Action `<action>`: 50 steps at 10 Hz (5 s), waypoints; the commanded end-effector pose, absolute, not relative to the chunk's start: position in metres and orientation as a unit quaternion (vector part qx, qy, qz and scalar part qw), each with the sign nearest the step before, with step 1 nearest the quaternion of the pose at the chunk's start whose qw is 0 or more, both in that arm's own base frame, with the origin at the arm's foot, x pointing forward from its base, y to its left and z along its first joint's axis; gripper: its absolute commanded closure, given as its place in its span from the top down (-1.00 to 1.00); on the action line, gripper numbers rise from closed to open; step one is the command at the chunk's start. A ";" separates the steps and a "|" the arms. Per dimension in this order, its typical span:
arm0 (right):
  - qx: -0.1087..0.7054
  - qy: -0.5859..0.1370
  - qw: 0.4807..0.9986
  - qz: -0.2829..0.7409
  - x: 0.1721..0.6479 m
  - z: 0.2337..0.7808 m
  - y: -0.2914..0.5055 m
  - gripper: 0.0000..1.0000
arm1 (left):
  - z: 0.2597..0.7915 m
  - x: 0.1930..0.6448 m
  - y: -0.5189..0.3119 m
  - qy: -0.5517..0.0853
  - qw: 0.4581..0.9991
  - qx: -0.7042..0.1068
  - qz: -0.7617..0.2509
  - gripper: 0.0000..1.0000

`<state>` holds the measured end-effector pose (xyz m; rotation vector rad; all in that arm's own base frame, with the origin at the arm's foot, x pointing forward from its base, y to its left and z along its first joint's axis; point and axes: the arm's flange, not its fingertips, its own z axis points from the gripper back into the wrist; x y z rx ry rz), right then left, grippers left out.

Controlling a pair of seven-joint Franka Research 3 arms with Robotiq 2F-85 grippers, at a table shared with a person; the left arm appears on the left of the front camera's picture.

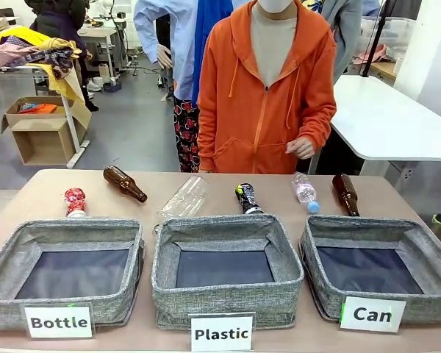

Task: Sort the can waste into the basket.
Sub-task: Pick up the can waste from the table and place it in the right Fabric basket.

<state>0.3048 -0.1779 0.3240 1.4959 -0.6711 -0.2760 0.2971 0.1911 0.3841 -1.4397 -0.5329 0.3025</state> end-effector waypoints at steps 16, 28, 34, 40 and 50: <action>0.668 -0.300 0.671 -0.118 0.304 0.328 -0.179 1.00 | 0.417 0.476 -0.025 -0.083 0.988 -0.070 0.107 1.00; 0.668 -0.300 0.671 -0.118 0.304 0.328 -0.179 1.00 | 0.457 0.447 0.109 -0.053 0.979 -0.174 0.089 1.00; 0.668 -0.300 0.671 -0.118 0.304 0.328 -0.179 1.00 | 0.427 0.315 0.285 -0.106 0.850 -0.496 -0.142 1.00; 0.668 -0.300 0.671 -0.118 0.304 0.328 -0.179 1.00 | 0.440 0.335 0.232 -0.092 0.880 -0.454 -0.102 1.00; 0.668 -0.300 0.671 -0.118 0.304 0.328 -0.179 1.00 | 0.414 0.508 -0.023 0.051 0.992 -0.104 0.057 1.00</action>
